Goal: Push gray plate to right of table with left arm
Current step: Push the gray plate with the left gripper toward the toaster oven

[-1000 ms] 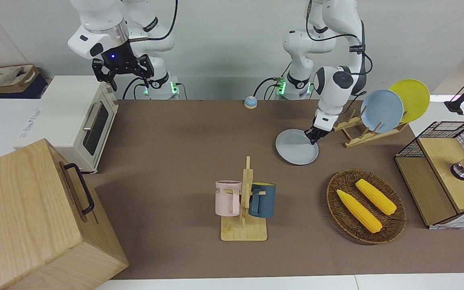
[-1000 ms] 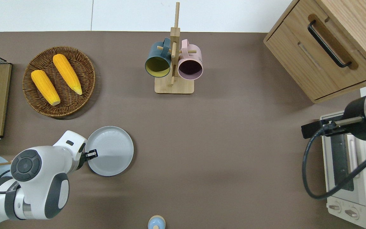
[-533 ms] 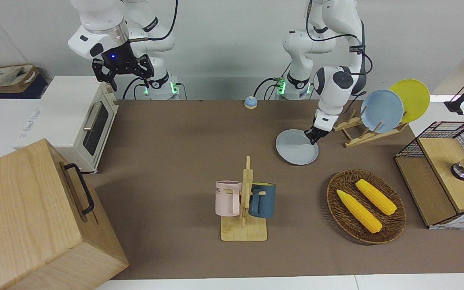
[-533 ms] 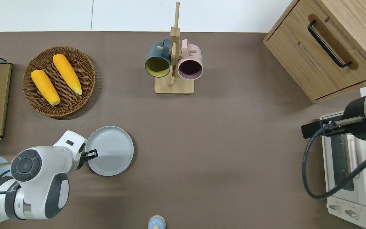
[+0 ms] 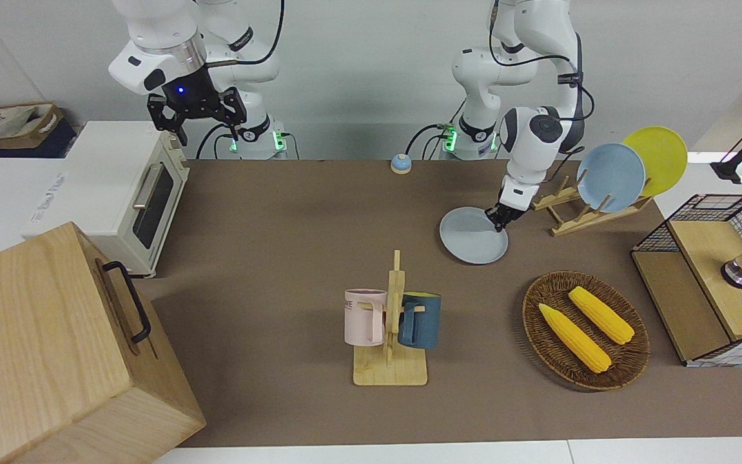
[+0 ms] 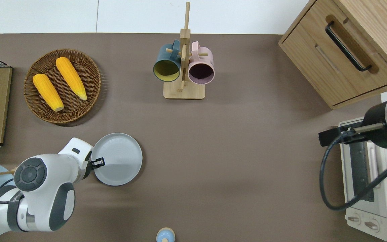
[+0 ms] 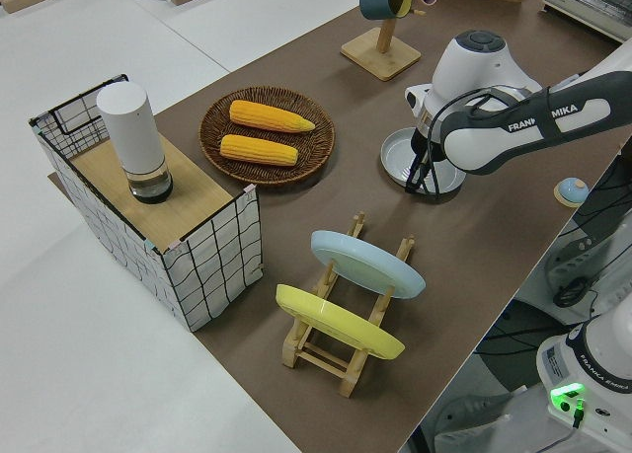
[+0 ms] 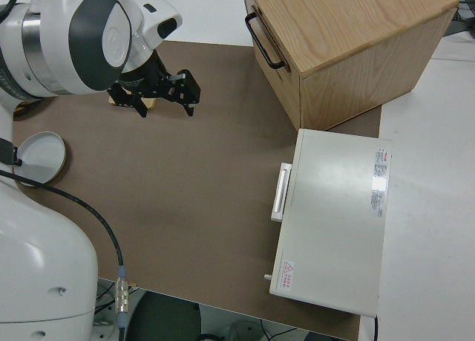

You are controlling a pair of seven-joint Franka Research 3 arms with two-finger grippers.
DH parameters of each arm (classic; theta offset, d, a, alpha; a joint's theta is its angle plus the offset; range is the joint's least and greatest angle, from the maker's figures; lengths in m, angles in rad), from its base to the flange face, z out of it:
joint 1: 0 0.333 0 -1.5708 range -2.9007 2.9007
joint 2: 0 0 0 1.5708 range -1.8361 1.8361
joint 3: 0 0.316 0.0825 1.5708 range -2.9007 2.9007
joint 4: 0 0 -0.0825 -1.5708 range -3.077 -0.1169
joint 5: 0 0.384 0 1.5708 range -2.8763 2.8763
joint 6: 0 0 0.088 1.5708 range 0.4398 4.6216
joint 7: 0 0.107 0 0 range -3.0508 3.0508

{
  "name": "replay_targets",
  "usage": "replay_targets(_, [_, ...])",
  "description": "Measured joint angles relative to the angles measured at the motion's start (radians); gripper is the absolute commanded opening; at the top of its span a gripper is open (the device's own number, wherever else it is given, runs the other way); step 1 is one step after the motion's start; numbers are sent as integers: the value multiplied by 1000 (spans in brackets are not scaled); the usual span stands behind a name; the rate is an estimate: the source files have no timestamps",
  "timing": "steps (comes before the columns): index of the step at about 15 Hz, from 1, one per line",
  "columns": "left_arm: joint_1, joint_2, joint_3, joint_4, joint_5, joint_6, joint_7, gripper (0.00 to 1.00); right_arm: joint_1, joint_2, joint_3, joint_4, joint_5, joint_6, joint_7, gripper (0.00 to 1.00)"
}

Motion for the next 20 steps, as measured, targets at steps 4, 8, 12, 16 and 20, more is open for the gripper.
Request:
replay_targets(4, [-1,12,-32,11,0,1,-63,0,0,0,0,0,0,0,0,983])
replay_targets(8, [-35,38,-55,43,0,1,-166,0,0,0,0,0,0,0,0,983])
replay_targets(12, [-111,66,-62,77,0,2,-301,0,0,0,0,0,0,0,0,983])
replay_targets(16, [-212,94,-65,107,0,13,-462,0,0,0,0,0,0,0,0,983])
replay_targets(20, [-306,126,-67,145,0,15,-607,0,0,0,0,0,0,0,0,983])
